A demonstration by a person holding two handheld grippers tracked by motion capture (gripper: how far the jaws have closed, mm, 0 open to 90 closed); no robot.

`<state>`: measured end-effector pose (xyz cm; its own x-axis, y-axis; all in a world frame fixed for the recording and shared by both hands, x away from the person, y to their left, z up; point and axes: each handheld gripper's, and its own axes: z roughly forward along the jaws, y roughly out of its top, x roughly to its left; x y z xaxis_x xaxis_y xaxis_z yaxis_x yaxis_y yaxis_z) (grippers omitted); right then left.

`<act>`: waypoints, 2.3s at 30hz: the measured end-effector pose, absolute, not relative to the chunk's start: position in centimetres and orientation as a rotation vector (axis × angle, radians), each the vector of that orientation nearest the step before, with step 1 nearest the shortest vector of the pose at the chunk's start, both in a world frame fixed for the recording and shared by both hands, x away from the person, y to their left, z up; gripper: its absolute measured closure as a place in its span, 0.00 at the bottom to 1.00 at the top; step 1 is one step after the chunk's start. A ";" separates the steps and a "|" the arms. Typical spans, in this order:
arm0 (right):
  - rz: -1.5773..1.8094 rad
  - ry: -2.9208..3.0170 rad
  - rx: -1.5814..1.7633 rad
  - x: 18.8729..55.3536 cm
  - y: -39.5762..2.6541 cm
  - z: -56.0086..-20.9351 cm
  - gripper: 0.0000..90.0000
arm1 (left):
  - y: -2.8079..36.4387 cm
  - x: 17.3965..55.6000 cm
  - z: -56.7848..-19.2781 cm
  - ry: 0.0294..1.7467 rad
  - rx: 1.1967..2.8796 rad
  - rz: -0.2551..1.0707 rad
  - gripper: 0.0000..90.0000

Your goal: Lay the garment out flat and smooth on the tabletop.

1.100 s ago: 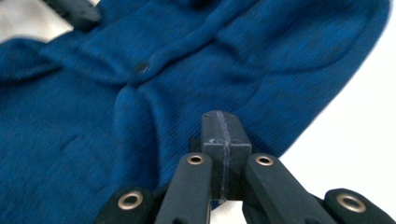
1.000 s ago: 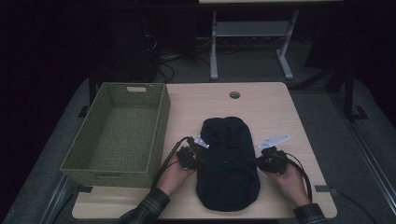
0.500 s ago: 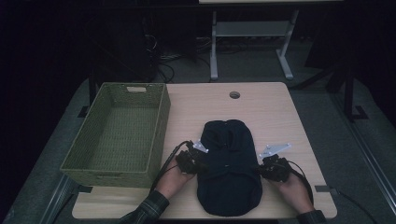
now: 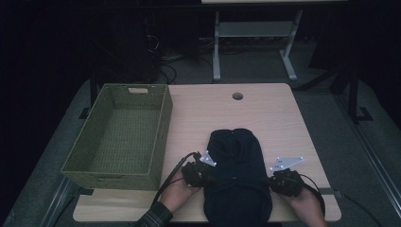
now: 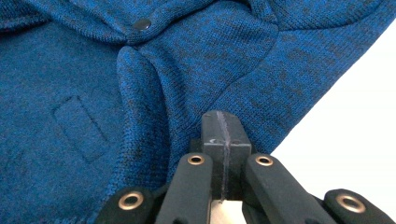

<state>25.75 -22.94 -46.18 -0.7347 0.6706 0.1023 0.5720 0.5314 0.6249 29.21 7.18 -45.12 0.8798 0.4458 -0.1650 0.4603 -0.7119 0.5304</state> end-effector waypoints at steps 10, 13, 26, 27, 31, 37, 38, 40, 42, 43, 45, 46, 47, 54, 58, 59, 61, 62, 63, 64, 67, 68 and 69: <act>1.077 2.573 1.036 28.5 -22.9 -43.5 1.00 | 8.1 31.8 -42.0 0.686 2.364 0.031 1.00; 1.096 2.532 1.034 30.2 -22.8 -42.7 1.00 | 8.1 33.3 -41.2 0.704 2.357 0.092 1.00; 1.126 2.460 1.086 38.8 -22.2 -41.1 1.00 | 7.3 40.0 -39.4 0.799 2.285 0.181 1.00; 1.127 2.461 1.090 39.4 -22.2 -41.2 1.00 | 7.0 40.5 -39.6 0.799 2.292 0.170 1.00; 1.125 2.481 1.125 41.3 -22.1 -42.1 1.00 | 6.0 42.0 -40.9 0.800 2.330 0.154 1.00; 1.060 2.554 1.142 42.1 -21.6 -44.4 1.00 | 4.9 43.0 -43.2 0.810 2.387 0.140 1.00; 1.055 2.562 1.137 42.2 -21.5 -44.7 1.00 | 4.8 43.2 -43.5 0.814 2.398 0.127 1.00; 1.010 2.586 1.120 42.3 -21.0 -45.2 1.00 | 4.8 43.4 -44.0 0.828 2.407 0.115 1.00; 0.982 2.594 1.103 42.1 -20.6 -45.8 1.00 | 4.9 43.5 -44.3 0.835 2.410 0.108 1.00; 0.989 2.589 1.101 42.1 -20.6 -45.9 1.00 | 5.0 43.5 -44.4 0.834 2.408 0.103 1.00; 0.984 2.576 1.115 41.9 -20.4 -45.9 1.00 | 4.9 43.5 -44.6 0.828 2.426 0.106 1.00; 0.986 2.570 1.104 41.7 -20.4 -46.1 1.00 | 4.8 43.4 -44.7 0.821 2.440 0.112 1.00; 0.992 2.564 1.114 41.4 -20.5 -46.1 1.00 | 4.8 43.3 -44.8 0.812 2.446 0.121 1.00; 1.030 2.569 1.098 40.6 -20.9 -46.3 1.00 | 5.0 43.4 -44.5 0.795 2.441 0.113 1.00; 1.015 2.573 1.053 40.8 -20.8 -45.1 0.99 | 5.5 43.4 -43.6 0.797 2.404 0.121 0.96; 1.023 2.555 1.045 40.8 -20.9 -44.6 0.96 | 5.7 43.4 -43.2 0.798 2.393 0.128 0.96; 1.048 2.536 1.046 41.0 -21.1 -43.9 0.91 | 6.1 43.5 -42.7 0.805 2.365 0.143 0.94; 1.046 2.548 1.071 41.3 -21.2 -43.6 0.88 | 6.2 43.7 -42.5 0.809 2.361 0.151 0.93; 1.039 2.537 1.072 41.6 -21.4 -43.4 0.88 | 6.2 43.8 -42.5 0.812 2.356 0.161 0.90; 1.045 2.515 1.064 41.8 -21.6 -43.3 0.87 | 6.2 44.0 -42.5 0.814 2.358 0.158 0.87; 1.055 2.528 1.124 42.6 -22.0 -43.5 0.80 | 6.1 44.5 -43.1 0.819 2.384 0.154 0.75; 1.046 2.531 1.124 42.7 -22.1 -43.6 0.79 | 6.1 44.7 -43.3 0.825 2.386 0.155 0.71; 1.042 2.535 1.128 42.8 -22.2 -43.8 0.77 | 6.1 44.8 -43.5 0.833 2.387 0.151 0.69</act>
